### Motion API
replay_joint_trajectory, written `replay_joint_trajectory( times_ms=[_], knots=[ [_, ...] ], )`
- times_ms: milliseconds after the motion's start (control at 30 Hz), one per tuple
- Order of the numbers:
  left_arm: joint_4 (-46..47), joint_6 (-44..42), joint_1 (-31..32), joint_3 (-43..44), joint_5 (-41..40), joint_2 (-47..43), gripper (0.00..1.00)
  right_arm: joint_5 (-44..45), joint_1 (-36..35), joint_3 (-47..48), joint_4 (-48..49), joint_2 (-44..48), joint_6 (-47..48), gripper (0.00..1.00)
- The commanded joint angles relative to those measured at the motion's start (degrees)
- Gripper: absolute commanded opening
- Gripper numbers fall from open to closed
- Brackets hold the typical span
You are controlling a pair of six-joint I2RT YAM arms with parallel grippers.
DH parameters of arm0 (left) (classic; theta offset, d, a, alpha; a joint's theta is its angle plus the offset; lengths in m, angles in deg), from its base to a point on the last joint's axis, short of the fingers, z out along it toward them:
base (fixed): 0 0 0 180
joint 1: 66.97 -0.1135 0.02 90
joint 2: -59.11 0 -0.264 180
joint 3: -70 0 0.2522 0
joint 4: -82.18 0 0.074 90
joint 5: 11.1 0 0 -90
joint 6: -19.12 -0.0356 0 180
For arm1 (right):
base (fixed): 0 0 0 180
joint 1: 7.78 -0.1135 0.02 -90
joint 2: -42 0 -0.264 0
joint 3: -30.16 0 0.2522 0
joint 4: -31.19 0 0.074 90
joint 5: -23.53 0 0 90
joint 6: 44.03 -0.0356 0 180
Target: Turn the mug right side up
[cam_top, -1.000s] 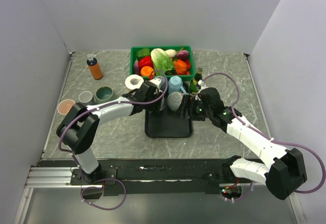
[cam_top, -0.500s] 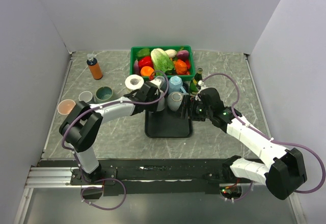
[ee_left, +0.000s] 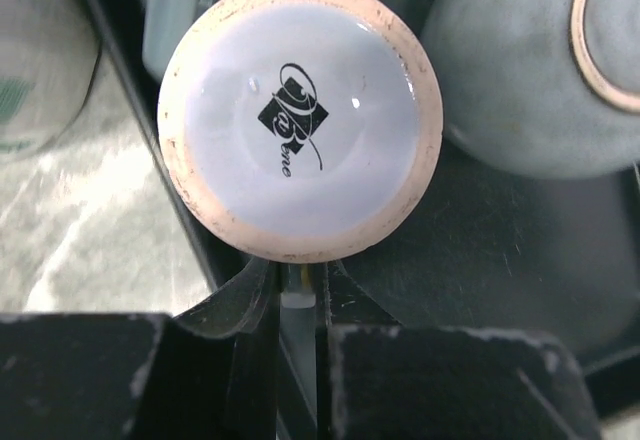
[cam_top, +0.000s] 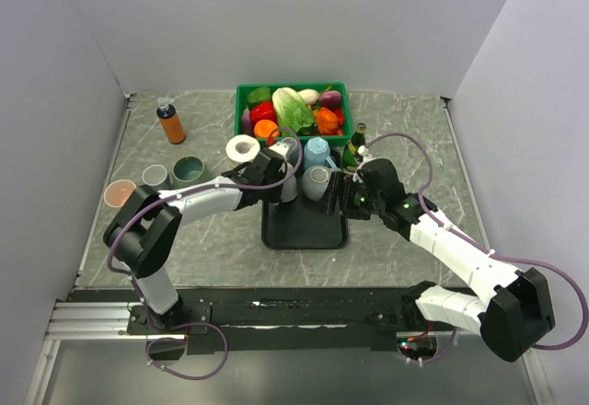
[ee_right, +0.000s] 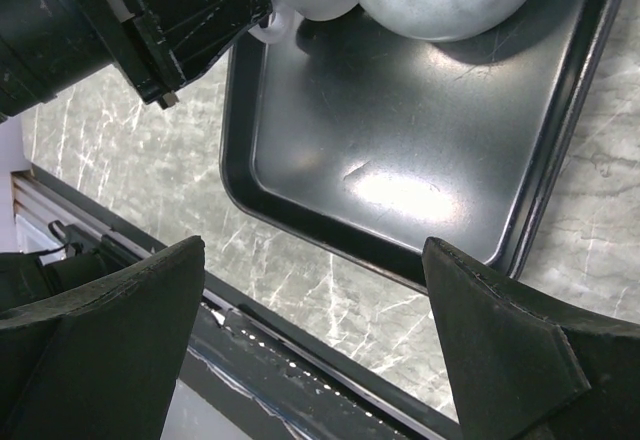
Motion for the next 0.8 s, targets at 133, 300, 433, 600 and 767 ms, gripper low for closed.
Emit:
replay_joint_trajectory(
  times_ms=[133, 300, 433, 600, 767],
  knots=[
    [1.7, 9.2, 0.4, -1.2, 2.5, -16.6, 0.01, -5.9, 0.4, -0.4, 4.9, 5.5, -0.7, 0.96],
    [9.9, 15.9, 0.5, -5.2, 7.4, -28.0, 0.01, -14.1, 0.3, -2.3, 14.3, 11.8, -2.8, 0.96],
    [21.5, 25.5, 0.5, -8.9, 11.8, -33.5, 0.01, -20.8, 0.1, -4.3, 26.1, 14.2, -6.2, 0.96],
    [41.8, 36.5, 0.4, -14.5, 19.9, -35.8, 0.01, -25.1, -0.5, -3.7, 38.0, 12.9, -12.1, 0.96],
    [59.9, 43.3, 0.5, -18.3, 28.6, -33.4, 0.01, -26.3, -0.7, -2.4, 46.4, 12.0, -15.1, 0.95]
  ],
)
